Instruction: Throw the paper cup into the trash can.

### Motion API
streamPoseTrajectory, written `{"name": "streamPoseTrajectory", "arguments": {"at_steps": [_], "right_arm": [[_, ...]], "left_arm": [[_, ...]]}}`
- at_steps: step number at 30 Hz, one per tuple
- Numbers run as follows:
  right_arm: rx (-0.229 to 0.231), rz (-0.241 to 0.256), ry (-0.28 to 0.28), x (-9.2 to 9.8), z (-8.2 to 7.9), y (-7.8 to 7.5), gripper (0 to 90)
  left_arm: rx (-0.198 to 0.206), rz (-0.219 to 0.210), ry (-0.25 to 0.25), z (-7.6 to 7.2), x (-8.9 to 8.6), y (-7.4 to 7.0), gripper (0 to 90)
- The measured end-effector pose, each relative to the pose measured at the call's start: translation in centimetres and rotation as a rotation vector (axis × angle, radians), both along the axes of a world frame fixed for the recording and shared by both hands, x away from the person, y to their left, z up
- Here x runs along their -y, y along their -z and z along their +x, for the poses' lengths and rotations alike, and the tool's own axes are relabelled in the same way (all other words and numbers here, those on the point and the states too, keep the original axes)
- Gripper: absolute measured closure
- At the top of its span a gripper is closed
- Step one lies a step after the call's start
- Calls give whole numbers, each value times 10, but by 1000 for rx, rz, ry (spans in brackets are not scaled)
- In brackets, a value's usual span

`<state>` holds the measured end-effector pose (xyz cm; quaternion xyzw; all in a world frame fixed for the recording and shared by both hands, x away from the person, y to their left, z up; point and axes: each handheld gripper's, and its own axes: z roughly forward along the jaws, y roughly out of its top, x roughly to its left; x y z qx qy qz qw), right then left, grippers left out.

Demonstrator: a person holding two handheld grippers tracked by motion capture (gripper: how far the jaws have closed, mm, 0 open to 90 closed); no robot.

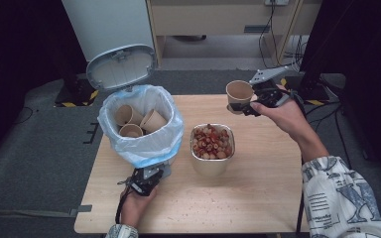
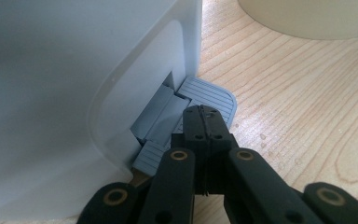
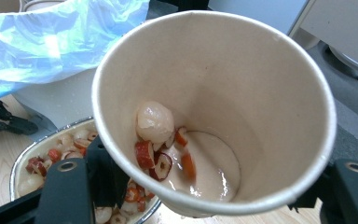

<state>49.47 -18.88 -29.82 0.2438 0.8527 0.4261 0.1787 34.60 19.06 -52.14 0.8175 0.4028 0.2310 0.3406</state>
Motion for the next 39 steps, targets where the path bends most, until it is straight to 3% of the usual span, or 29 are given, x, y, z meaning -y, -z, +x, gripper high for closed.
{"name": "streamPoseTrajectory", "arguments": {"at_steps": [39], "right_arm": [[-10, 97, -11, -36, -1, -27, 313]], "left_arm": [[-1, 0, 1, 0, 0, 0, 899]]}}
